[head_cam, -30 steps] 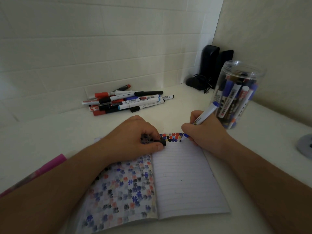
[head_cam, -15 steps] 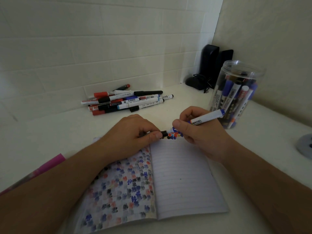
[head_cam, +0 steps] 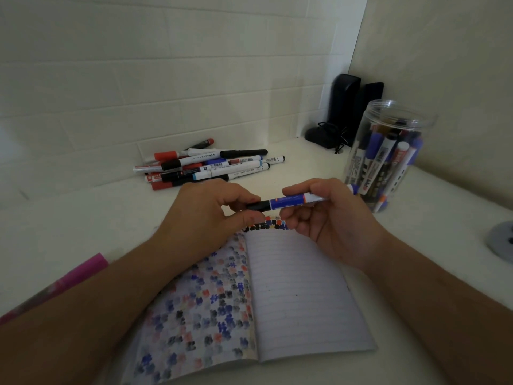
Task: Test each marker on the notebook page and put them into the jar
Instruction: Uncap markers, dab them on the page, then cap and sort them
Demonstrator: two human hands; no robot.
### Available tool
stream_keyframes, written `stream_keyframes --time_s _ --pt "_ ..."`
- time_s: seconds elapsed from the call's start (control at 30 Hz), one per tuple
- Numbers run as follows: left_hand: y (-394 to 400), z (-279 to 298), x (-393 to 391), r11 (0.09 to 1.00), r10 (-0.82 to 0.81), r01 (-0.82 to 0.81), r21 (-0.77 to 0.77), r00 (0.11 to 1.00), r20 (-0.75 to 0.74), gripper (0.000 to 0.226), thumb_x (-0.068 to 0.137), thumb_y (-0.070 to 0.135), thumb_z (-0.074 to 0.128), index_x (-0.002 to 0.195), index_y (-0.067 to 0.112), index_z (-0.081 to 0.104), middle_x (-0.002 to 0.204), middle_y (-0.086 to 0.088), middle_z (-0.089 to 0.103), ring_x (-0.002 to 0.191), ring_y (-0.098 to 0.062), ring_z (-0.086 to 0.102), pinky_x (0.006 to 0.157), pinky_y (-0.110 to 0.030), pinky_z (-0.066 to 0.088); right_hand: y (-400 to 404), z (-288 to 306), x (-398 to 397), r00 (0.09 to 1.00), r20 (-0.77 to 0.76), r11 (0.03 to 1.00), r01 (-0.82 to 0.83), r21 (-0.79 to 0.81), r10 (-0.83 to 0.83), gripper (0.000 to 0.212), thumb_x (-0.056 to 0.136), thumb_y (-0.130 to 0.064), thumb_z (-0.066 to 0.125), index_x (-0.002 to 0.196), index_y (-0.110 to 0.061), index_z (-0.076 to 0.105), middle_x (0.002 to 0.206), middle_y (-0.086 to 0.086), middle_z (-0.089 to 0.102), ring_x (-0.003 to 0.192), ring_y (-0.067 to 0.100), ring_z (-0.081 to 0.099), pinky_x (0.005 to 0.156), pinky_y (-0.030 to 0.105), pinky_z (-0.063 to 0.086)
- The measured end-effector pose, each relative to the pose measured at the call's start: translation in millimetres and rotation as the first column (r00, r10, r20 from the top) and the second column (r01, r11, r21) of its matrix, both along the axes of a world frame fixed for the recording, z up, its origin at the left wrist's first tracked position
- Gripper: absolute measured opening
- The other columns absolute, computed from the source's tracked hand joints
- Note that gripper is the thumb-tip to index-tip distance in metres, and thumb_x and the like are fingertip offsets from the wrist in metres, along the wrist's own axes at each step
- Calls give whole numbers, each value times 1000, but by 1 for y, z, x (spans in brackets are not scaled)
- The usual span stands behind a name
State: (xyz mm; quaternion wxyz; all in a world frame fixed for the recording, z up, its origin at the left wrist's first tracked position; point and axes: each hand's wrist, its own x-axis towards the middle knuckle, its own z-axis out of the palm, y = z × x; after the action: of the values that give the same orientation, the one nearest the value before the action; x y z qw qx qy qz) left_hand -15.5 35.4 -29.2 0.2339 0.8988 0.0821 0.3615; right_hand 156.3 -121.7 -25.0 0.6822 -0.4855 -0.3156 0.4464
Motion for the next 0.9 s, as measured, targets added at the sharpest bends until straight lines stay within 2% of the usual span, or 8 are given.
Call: stream_keyframes --time_s 0.17,0.4,0.5,0.57,0.7,0.77,0.83,0.9 --pt "-3 1 3 976 90 -97 196 995 41 26 81 40 77 102 24 79 82 11 73 73 -9 65 62 -39 58 2 4 -5 998 -51 999 35 -29 -37 46 102 -17 38 85 -10 81 81 20 71 71 24 65 66 28 56" --pt "5 4 8 955 136 -119 273 990 -42 20 97 44 63 110 34 74 84 18 68 78 -5 56 74 -27 42 11 13 -18 935 315 985 174 -3 -164 28 103 -6 44 105 -4 72 87 21 75 70 29 68 66 38 56" --pt "14 -2 5 945 148 -125 302 987 -55 27 94 48 63 112 32 75 98 16 71 92 -5 58 87 -28 43 14 8 -23 905 391 981 193 -26 -167 17 103 -11 51 110 -11 67 89 17 77 72 30 71 71 42 58" --pt "16 -2 1 922 179 -140 360 981 -77 28 95 47 62 111 28 76 97 12 72 90 -8 59 84 -29 45 15 3 -26 907 402 988 152 -36 -125 10 102 -19 61 112 -17 61 93 12 78 75 29 73 73 38 61" --pt "10 12 -11 836 259 -106 538 941 -217 39 99 52 45 106 29 75 80 10 70 72 -11 55 68 -34 44 13 0 -35 883 460 990 130 -45 -95 36 91 -29 78 117 -26 53 96 2 80 77 20 76 69 32 60" --pt "6 20 -24 831 310 -120 543 911 -273 38 96 55 44 102 33 75 77 14 68 72 -9 54 69 -34 45 10 -1 -39 750 652 973 213 -85 -107 30 88 -34 81 102 -31 53 91 -4 77 72 15 74 63 28 57" --pt "-1 24 -42 841 360 -175 513 888 -287 39 91 57 47 99 33 76 75 17 69 71 -7 56 71 -35 48 7 0 -41 485 873 957 274 -93 -54 24 89 -42 75 86 -32 54 84 -8 71 74 11 67 65 30 54" --pt "-6 25 -64 814 472 -277 511 828 -303 42 86 64 48 94 34 76 74 17 68 72 -7 58 76 -35 48 5 2 -50 254 966 973 209 -98 43 17 93 -47 67 88 -33 59 88 -13 66 85 8 62 74 31 52"
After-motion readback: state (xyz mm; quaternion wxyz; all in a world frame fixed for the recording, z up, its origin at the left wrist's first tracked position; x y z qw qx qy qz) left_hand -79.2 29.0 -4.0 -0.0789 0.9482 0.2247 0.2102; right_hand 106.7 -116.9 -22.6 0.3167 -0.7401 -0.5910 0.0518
